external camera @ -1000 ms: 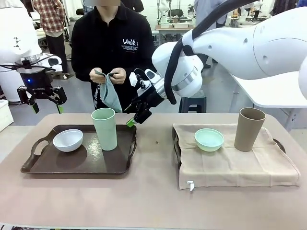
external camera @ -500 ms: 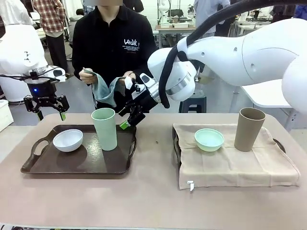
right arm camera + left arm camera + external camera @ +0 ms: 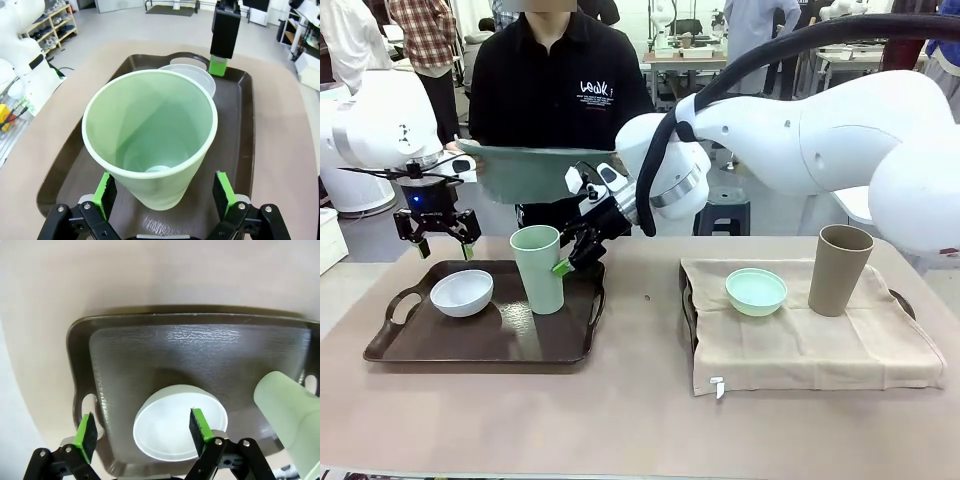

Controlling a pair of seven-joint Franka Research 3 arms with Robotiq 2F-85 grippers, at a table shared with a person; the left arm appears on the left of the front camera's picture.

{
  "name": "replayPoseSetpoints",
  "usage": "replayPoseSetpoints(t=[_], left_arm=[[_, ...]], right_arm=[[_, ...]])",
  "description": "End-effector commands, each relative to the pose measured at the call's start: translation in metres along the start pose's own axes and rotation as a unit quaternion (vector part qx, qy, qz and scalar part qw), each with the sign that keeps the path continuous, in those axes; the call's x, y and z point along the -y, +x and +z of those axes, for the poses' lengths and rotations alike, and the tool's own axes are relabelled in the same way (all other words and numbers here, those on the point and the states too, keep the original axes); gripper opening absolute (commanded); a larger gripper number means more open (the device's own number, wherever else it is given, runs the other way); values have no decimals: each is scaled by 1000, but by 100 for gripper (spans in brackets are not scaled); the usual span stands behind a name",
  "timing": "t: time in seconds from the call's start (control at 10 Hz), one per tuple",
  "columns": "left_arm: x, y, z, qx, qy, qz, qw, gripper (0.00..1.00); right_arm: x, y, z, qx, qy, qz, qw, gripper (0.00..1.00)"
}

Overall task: Set up a tray with a mat and arrange the tableware.
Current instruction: Pick up the Picnic Bowl and Reusable plastic cup from the Handle tray in front of the human's position and hold them in the air.

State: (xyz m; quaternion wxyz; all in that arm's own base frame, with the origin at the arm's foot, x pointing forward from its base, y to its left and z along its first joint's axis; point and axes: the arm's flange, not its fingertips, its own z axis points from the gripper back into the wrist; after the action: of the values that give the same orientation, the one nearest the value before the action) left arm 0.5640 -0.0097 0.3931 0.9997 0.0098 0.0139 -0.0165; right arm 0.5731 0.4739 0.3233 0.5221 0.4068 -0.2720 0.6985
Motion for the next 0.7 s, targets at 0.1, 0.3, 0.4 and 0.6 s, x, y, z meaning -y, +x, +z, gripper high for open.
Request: replayPoseSetpoints(t=[0.1, 0.3, 0.4, 0.6], left_arm=[[-1, 7, -5, -3, 2, -23, 1000, 96], [3, 7, -17, -26, -5, -35, 999, 96], [5, 10, -24, -46, -9, -30, 998, 96], [6, 11, -32, -75, -7, -29, 997, 96]], right_arm=[[14, 8, -7, -5, 11, -5, 1000, 100], [18, 8, -14, -5, 15, -3, 1000, 100], [21, 7, -15, -4, 14, -3, 1000, 100], [27, 3, -18, 4, 19, -12, 1000, 100]])
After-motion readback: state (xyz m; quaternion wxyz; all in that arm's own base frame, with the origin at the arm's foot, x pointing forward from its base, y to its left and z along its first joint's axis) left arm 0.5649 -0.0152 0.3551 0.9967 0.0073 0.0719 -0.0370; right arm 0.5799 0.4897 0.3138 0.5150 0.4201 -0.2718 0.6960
